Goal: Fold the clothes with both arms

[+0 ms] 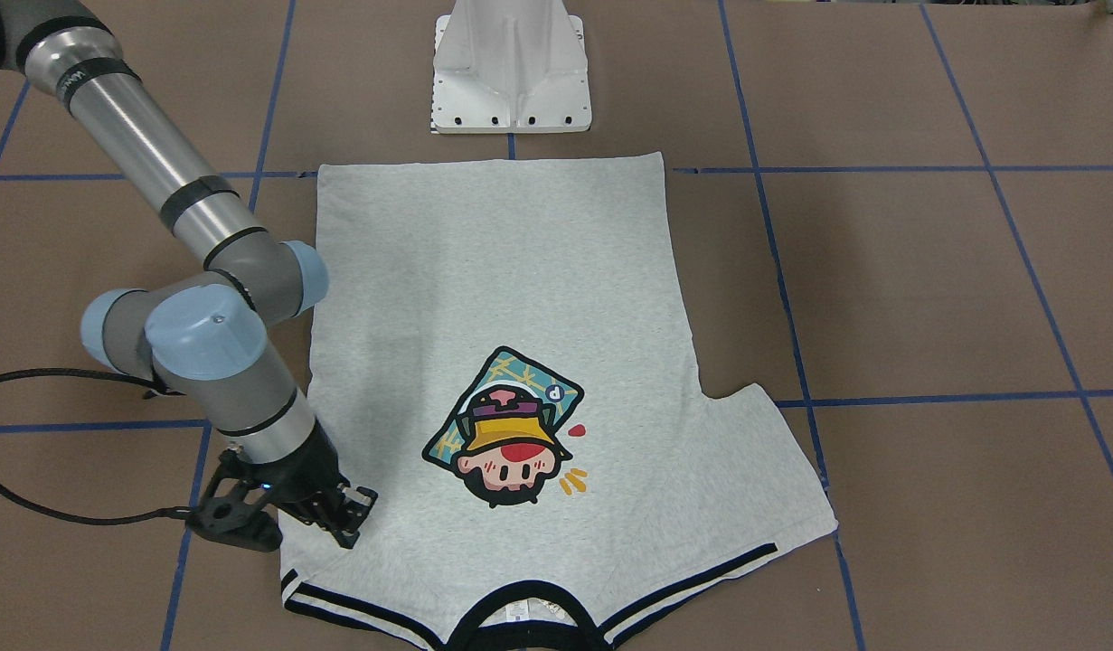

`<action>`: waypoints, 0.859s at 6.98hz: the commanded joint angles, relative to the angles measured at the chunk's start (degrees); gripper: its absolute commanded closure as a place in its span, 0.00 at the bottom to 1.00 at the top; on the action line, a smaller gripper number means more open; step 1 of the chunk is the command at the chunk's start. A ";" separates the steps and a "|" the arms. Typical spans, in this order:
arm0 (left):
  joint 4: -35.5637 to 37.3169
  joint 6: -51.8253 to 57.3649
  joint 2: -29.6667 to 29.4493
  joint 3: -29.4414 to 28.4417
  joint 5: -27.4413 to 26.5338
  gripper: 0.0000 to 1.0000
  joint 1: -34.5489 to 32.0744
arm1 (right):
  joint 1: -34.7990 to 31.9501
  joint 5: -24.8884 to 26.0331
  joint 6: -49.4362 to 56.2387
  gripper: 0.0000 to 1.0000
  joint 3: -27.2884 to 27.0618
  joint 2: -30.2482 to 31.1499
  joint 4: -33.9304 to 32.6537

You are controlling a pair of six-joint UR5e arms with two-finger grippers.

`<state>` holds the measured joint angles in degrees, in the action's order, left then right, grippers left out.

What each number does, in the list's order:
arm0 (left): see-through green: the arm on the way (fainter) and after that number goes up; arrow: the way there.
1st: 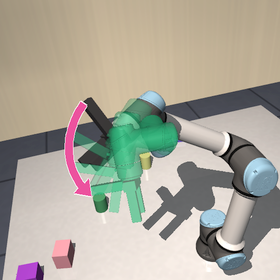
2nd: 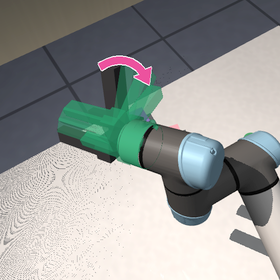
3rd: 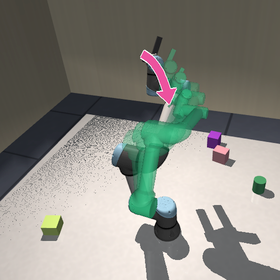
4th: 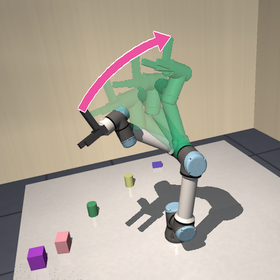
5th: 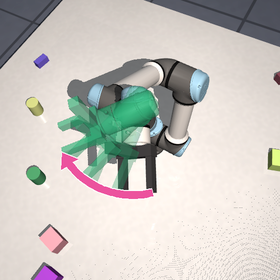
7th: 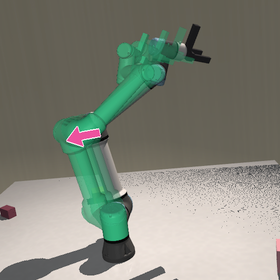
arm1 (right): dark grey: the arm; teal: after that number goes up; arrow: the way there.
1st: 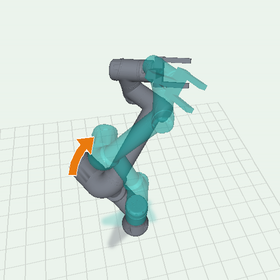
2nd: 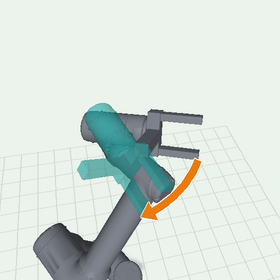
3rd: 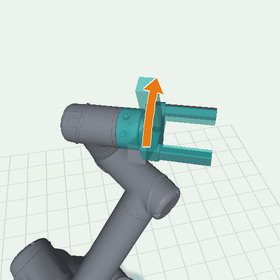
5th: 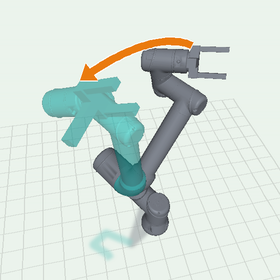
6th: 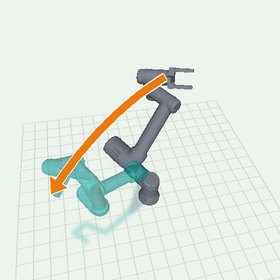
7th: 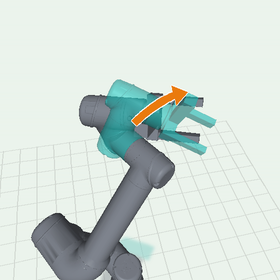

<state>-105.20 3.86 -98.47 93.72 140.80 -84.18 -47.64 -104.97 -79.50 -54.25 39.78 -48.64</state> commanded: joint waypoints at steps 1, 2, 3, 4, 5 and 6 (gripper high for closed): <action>0.00 0.00 0.04 0.06 0.00 0.00 0.07 | 0.62 3.95 0.31 1.00 13.48 -8.45 -1.63; 0.00 0.00 0.04 0.24 0.09 0.00 -0.02 | 0.53 4.68 1.27 1.00 14.08 -8.66 -1.63; 0.00 0.00 0.04 0.06 0.09 0.00 0.07 | 0.27 5.03 1.28 1.00 14.17 -8.66 -1.63; 0.00 -0.26 -0.14 -0.11 0.00 0.00 0.07 | 0.18 4.95 3.28 0.57 14.26 -8.66 -1.63; 0.09 -0.26 -0.75 -0.98 -0.09 0.00 0.33 | 0.09 4.95 4.08 0.01 13.74 -8.66 -1.55; -0.09 -1.13 -2.06 -2.12 -0.52 0.00 1.38 | -0.60 4.43 4.26 0.00 11.30 -8.14 -1.72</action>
<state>-105.19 3.42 -99.33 92.76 140.65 -83.68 -47.67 -100.16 -75.88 -40.97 31.28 -50.25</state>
